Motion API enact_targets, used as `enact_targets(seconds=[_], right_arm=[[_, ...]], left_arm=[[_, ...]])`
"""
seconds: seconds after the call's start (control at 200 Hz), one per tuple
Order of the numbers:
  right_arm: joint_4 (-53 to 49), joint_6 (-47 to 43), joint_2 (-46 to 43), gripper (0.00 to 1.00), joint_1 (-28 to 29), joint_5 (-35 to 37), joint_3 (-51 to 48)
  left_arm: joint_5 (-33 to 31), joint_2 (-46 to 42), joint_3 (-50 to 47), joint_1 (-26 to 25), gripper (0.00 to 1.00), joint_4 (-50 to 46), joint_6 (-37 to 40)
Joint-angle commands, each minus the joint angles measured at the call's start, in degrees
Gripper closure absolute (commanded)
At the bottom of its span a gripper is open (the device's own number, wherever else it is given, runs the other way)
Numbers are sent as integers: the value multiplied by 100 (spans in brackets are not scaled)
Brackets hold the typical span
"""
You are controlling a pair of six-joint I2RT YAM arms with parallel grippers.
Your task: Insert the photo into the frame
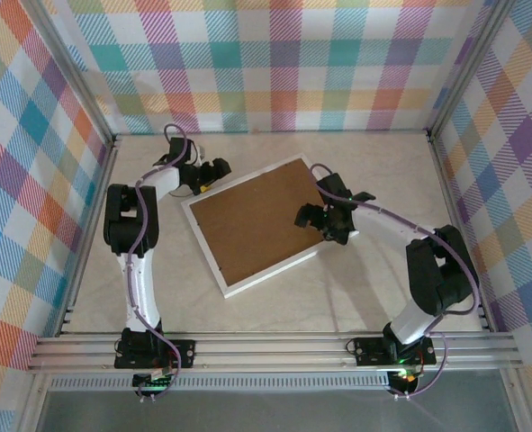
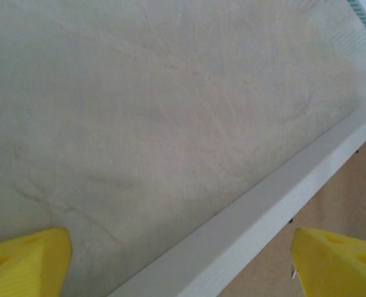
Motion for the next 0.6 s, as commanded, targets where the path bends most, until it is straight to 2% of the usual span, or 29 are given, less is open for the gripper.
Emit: enact_targets(seconds=[0.0, 0.185, 0.39, 0.49, 0.595], right_arm=[[388, -276, 352, 1, -134, 178, 213], [707, -335, 800, 1, -184, 133, 596], [-108, -966, 513, 1, -212, 895, 969], [-671, -1136, 171, 1, -295, 944, 771], [-857, -1029, -410, 1, -308, 1033, 8]], left_arm=[[308, -289, -546, -273, 8, -640, -404], [289, -740, -1178, -748, 8, -635, -482], [2, -1363, -1673, -961, 8, -786, -418], [-635, -1565, -1735, -953, 8, -1072, -131], [-1105, -1652, -1743, -886, 8, -1212, 47]])
